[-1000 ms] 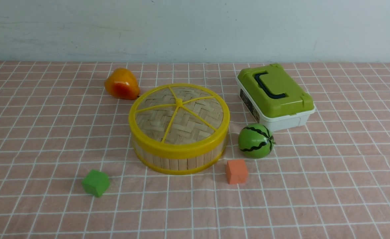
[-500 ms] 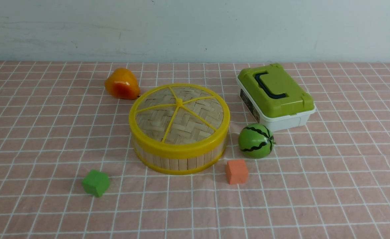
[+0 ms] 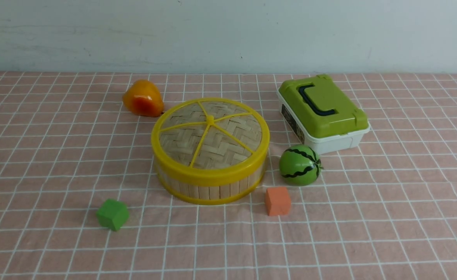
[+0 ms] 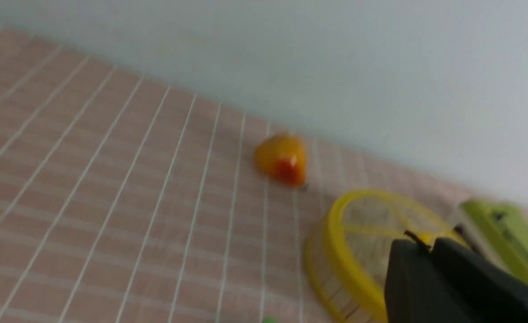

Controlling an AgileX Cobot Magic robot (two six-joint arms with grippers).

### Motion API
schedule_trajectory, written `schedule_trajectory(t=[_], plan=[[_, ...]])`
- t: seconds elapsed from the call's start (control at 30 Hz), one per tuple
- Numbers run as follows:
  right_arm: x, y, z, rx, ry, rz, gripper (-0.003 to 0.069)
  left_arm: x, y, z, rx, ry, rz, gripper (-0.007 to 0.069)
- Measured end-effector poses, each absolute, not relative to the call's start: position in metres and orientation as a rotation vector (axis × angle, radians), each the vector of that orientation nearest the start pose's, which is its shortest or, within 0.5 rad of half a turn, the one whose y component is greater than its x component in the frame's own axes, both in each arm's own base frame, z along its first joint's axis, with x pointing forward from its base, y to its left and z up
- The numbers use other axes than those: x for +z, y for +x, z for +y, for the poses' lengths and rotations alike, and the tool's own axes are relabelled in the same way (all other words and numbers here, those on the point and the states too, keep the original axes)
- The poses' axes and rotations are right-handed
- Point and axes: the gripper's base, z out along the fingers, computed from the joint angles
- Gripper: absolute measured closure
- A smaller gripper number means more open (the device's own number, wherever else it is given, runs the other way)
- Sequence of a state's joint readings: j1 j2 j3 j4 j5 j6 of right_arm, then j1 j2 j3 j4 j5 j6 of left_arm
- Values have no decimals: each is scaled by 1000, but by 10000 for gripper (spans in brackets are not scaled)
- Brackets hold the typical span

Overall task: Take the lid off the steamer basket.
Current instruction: Use the left arm to lift the lid of the steamer

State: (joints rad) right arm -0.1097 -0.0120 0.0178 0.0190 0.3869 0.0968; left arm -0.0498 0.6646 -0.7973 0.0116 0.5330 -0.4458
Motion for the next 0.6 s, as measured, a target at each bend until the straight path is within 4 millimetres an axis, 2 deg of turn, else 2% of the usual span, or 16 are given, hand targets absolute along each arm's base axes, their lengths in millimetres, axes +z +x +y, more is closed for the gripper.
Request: schedule_trajectory(t=[0.1,0.17,0.2,0.3,0.33,0.37,0.47,0.5,0.57,0.6], plan=[[173,52,-5,10,205,1865,418,356,169,-8,-292,-401,2038,571],[173,52,-5,10,205,1865,418,347,181,-9,-288,-415,2087,570],[173,52,-5,10,205,1865,418,332,200,-11,-302,-453,2157,567],[173,52,-5,10,205,1865,418,309,236,-18,-363,-515,2275,566],[173,52,-5,10,205,1865,418,310,236,-18,-368,-512,2273,566],[173,52,-5,10,205,1865,418,306,245,-20,-381,-506,2308,566],[173,52,-5,10,205,1865,418,310,275,-32,-461,-346,2413,562],[173,52,-5,10,205,1865,418,311,277,-33,-461,-346,2411,561],[173,52,-5,10,205,1865,418,319,296,-43,-546,-187,2456,557],[173,52,-5,10,205,1865,418,321,300,-44,-553,-176,2456,556]])
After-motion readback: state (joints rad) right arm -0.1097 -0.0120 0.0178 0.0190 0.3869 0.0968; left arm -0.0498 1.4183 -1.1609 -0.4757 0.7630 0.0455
